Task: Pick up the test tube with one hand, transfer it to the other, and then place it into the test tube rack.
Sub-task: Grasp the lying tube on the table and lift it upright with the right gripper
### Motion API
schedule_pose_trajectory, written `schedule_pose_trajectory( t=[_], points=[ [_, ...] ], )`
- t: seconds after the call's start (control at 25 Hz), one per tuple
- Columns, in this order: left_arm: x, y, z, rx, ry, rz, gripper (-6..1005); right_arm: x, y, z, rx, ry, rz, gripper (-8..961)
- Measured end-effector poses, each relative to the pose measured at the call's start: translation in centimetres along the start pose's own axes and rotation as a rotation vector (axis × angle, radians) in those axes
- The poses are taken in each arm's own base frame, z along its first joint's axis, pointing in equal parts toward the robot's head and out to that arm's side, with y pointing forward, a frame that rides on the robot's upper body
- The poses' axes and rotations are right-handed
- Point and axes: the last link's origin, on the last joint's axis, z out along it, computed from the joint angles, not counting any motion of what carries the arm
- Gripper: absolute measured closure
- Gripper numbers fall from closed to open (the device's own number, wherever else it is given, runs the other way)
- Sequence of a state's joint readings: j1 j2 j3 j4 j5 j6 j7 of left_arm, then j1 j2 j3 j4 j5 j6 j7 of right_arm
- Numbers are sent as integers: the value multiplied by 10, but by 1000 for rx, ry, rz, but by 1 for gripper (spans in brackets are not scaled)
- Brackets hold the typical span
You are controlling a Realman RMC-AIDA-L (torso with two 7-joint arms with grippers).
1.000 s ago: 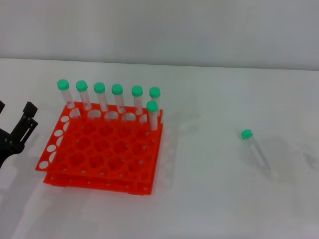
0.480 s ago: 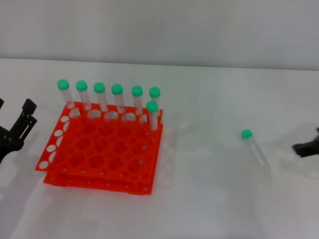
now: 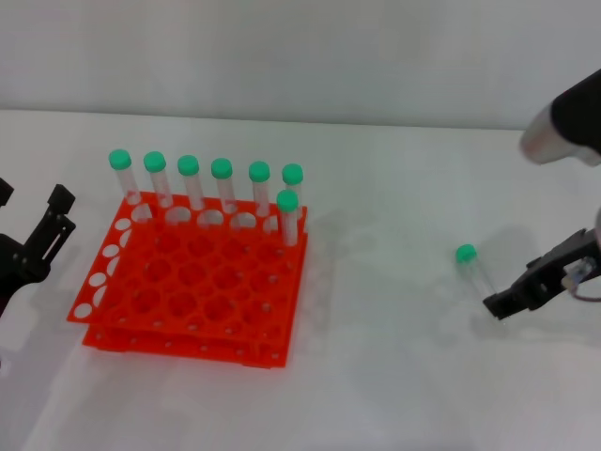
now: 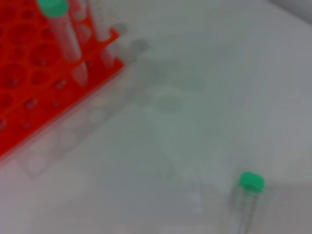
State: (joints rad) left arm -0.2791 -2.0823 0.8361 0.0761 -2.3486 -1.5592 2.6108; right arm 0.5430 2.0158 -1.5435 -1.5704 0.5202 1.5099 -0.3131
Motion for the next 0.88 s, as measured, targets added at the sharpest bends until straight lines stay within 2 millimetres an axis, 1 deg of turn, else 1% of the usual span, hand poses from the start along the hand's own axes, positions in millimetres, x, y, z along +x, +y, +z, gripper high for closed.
schedule_pose_trajectory(
  t=[0.12, 0.48, 0.68, 0.88],
  points=[
    [0, 1, 2, -5, 2, -2, 167, 0, 4, 10, -5, 32, -13, 235],
    [0, 2, 3, -7, 1, -3, 167, -6, 2, 31, -8, 67, -14, 248],
    [0, 2, 3, -8, 2, -3, 166, -8, 2, 40, -7, 90, -18, 256],
    [0, 2, 3, -8, 2, -3, 166, -9, 0, 46, -6, 107, -15, 302]
  ],
)
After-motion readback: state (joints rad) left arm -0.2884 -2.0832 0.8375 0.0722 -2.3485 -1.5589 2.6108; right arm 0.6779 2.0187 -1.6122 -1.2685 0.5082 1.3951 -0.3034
